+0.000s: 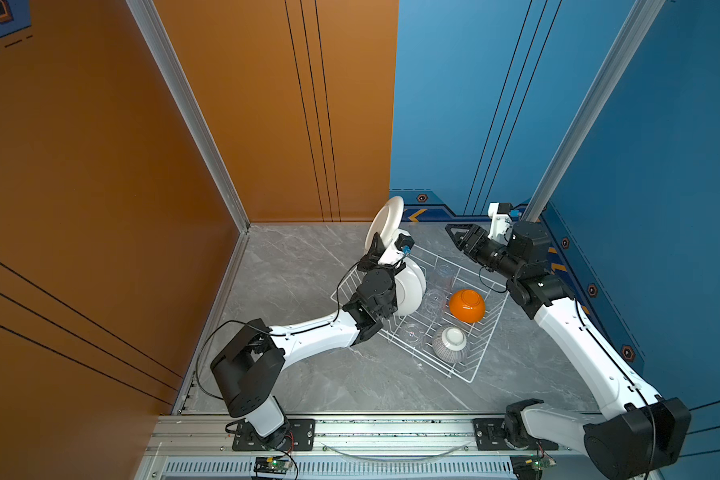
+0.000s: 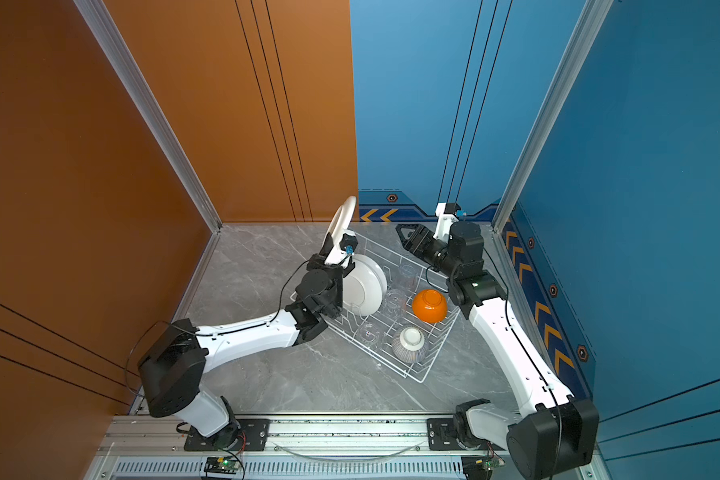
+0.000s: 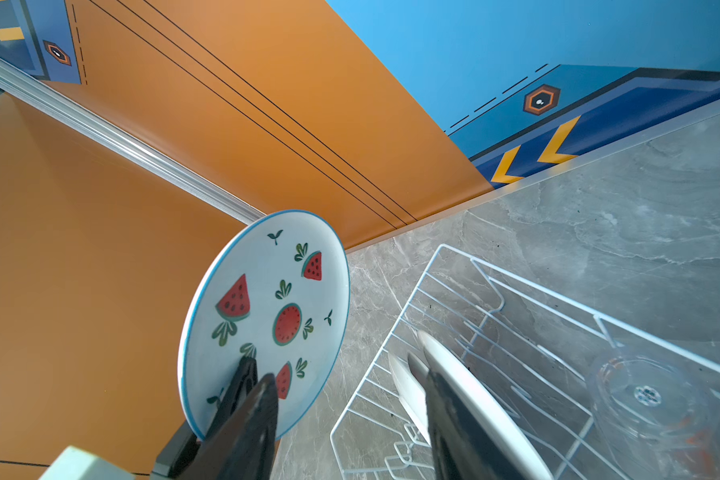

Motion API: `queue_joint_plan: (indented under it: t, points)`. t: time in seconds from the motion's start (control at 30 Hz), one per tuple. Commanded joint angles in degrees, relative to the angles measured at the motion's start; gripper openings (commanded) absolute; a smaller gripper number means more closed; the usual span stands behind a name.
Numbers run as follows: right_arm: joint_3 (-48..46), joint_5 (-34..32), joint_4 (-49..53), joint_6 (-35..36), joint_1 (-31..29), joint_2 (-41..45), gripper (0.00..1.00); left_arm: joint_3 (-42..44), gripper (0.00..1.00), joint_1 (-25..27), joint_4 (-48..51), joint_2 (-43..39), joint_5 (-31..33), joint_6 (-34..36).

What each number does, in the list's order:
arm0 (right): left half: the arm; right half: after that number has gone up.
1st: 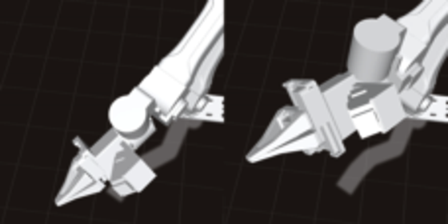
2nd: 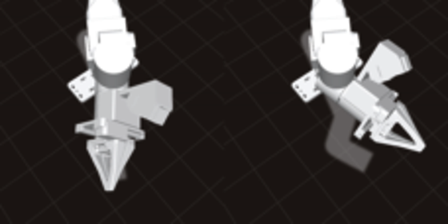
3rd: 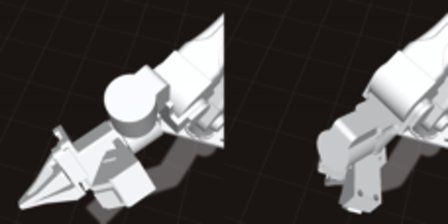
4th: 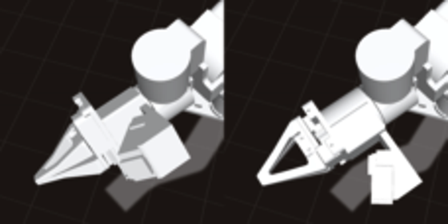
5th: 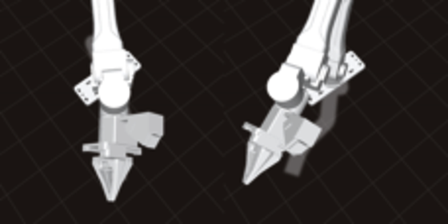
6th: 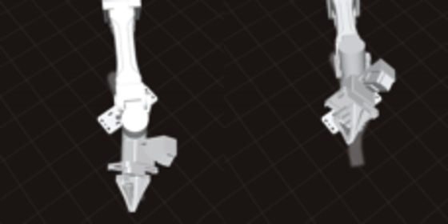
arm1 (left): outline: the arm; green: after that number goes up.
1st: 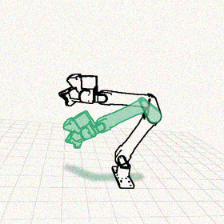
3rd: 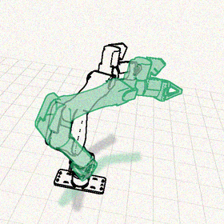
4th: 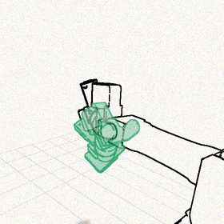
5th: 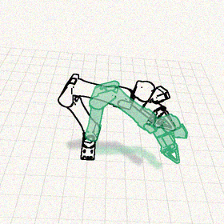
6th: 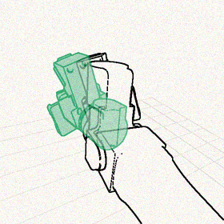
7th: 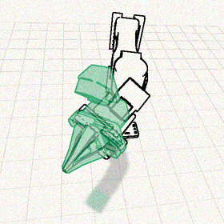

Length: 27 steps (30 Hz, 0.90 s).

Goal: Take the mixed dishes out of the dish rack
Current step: 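Release the right gripper and carry the plate away with the left, then lower the watermelon plate onto the table beside the rack, open left gripper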

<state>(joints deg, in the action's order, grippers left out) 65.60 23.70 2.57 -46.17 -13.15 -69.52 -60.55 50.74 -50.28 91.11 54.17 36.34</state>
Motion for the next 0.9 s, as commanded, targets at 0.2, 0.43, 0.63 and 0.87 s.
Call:
queue_joint_plan:
  t: [0.2,0.43,0.63,0.87]
  points:
    - [-1.44,-0.83,4.40,6.96,0.41,0.32,0.62,4.27,0.00,-6.98,13.41,-15.61,-2.09,-17.81]
    - [-2.17,-2.34,7.58,11.28,0.26,0.48,0.68,7.56,0.00,-19.46,38.09,-28.75,-12.15,-44.48]
    - [-4.68,-2.17,8.50,14.04,0.16,1.48,0.76,9.80,0.00,-27.70,47.42,-34.29,-19.20,-54.22]
    - [-8.64,-1.64,8.46,15.91,-0.01,3.04,0.81,13.67,0.00,-38.01,52.94,-37.74,-29.77,-64.38]
